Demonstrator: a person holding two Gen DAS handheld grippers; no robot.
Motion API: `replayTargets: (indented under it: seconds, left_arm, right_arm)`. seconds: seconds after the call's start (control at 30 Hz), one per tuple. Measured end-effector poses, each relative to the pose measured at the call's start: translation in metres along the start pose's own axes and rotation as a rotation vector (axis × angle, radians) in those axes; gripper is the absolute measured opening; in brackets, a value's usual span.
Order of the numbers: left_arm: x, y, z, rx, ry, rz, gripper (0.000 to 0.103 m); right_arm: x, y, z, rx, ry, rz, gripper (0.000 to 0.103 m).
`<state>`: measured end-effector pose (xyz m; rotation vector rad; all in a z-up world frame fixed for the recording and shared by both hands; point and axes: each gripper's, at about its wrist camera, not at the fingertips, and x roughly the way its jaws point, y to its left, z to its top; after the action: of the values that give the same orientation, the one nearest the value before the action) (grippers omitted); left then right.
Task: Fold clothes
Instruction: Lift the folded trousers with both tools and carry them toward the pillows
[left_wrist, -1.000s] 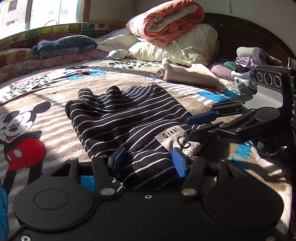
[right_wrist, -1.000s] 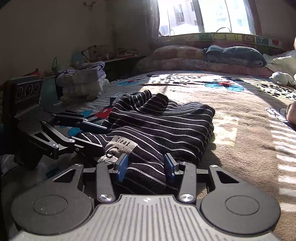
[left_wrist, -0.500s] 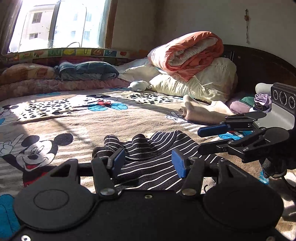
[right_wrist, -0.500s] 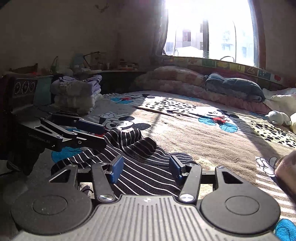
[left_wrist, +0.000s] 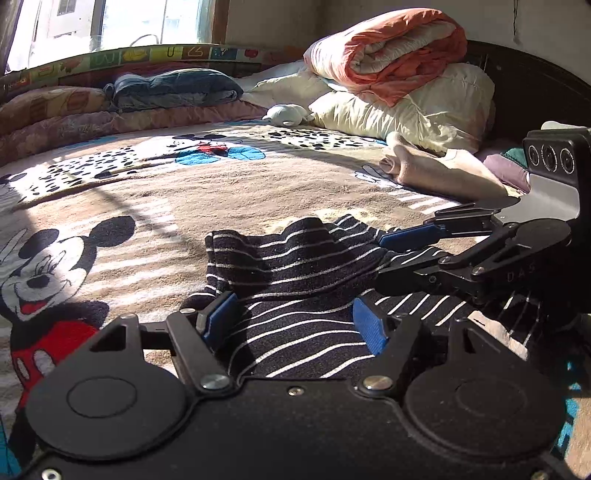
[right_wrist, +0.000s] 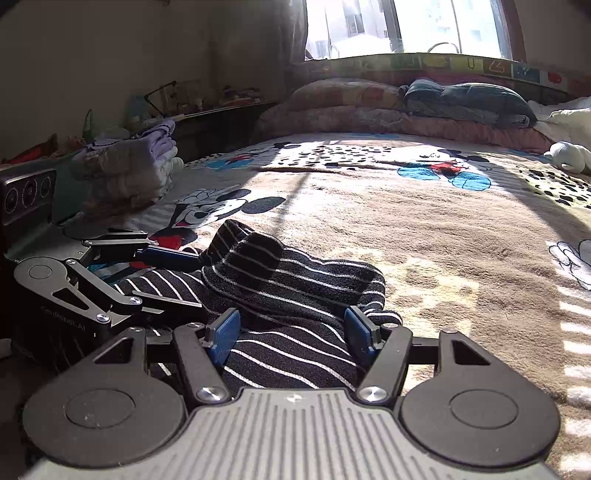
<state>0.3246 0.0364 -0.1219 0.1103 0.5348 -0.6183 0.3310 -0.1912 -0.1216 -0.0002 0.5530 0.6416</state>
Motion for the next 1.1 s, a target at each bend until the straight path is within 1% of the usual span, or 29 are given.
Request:
replayTargets:
  seconds: [0.1, 0.17, 0.2, 0.23, 0.27, 0.33, 0.37, 0.43, 0.47, 0.5, 0.53, 0.57, 0.6, 0.67, 0.77, 0.87, 1.03, 1.07, 1.1]
  left_arm:
    - [-0.001, -0.008, -0.002, 0.046, -0.003, 0.032, 0.068]
    - [-0.010, -0.014, -0.002, 0.079, -0.038, 0.063, 0.068]
    - [-0.019, -0.015, -0.002, 0.077, -0.074, 0.080, 0.068]
    - [-0.029, -0.014, -0.001, 0.051, -0.112, 0.094, 0.068]
    - [-0.039, -0.012, 0.000, 0.009, -0.145, 0.104, 0.068]
    - [-0.057, 0.001, 0.002, -0.148, -0.183, 0.098, 0.069]
    - [-0.063, 0.008, 0.001, -0.234, -0.188, 0.082, 0.069]
    - [-0.071, 0.018, -0.006, -0.380, -0.167, 0.056, 0.069]
    - [-0.075, 0.021, -0.010, -0.443, -0.152, 0.050, 0.069]
    - [-0.077, 0.024, -0.014, -0.503, -0.131, 0.046, 0.069]
    - [-0.079, 0.026, -0.018, -0.558, -0.114, 0.030, 0.069]
    - [-0.081, 0.027, -0.022, -0.608, -0.104, 0.010, 0.069]
    - [-0.083, 0.028, -0.027, -0.657, -0.095, -0.011, 0.069]
    - [-0.084, 0.029, -0.035, -0.762, -0.077, -0.052, 0.069]
    - [-0.076, 0.028, -0.045, -0.870, -0.041, -0.094, 0.069]
    - [-0.065, 0.023, -0.042, -0.856, -0.018, -0.080, 0.069]
    - [-0.047, 0.023, -0.035, -0.848, -0.012, -0.071, 0.066]
    - [-0.044, 0.023, -0.035, -0.845, -0.012, -0.066, 0.065]
    - [-0.042, 0.023, -0.034, -0.842, -0.013, -0.061, 0.061]
  right_arm:
    - [-0.005, 0.007, 0.000, -0.037, -0.016, -0.030, 0.063]
    - [-0.020, 0.008, 0.000, -0.035, -0.069, -0.063, 0.063]
    - [-0.029, 0.006, -0.001, 0.001, -0.090, -0.078, 0.066]
    - [-0.038, 0.001, -0.003, 0.066, -0.100, -0.078, 0.068]
    - [-0.047, -0.005, -0.007, 0.142, -0.106, -0.067, 0.070]
    - [-0.062, -0.019, -0.018, 0.311, -0.103, -0.037, 0.072]
    - [-0.067, -0.026, -0.024, 0.396, -0.099, -0.020, 0.075]
    - [-0.075, -0.036, -0.037, 0.559, -0.104, 0.025, 0.078]
    - [-0.077, -0.040, -0.042, 0.629, -0.107, 0.046, 0.082]
    - [-0.078, -0.041, -0.048, 0.691, -0.100, 0.066, 0.087]
    - [-0.078, -0.041, -0.056, 0.749, -0.090, 0.085, 0.088]
    - [-0.078, -0.039, -0.062, 0.779, -0.083, 0.095, 0.088]
    - [-0.078, -0.035, -0.066, 0.786, -0.079, 0.098, 0.088]
    - [-0.075, -0.025, -0.066, 0.754, -0.060, 0.084, 0.088]
    - [-0.067, -0.019, -0.064, 0.743, -0.049, 0.079, 0.090]
    - [-0.052, -0.017, -0.057, 0.705, -0.030, 0.080, 0.093]
    - [-0.026, -0.023, -0.042, 0.670, -0.014, 0.083, 0.093]
    - [-0.024, -0.022, -0.041, 0.659, -0.014, 0.077, 0.093]
    - [-0.022, -0.021, -0.040, 0.647, -0.014, 0.070, 0.093]
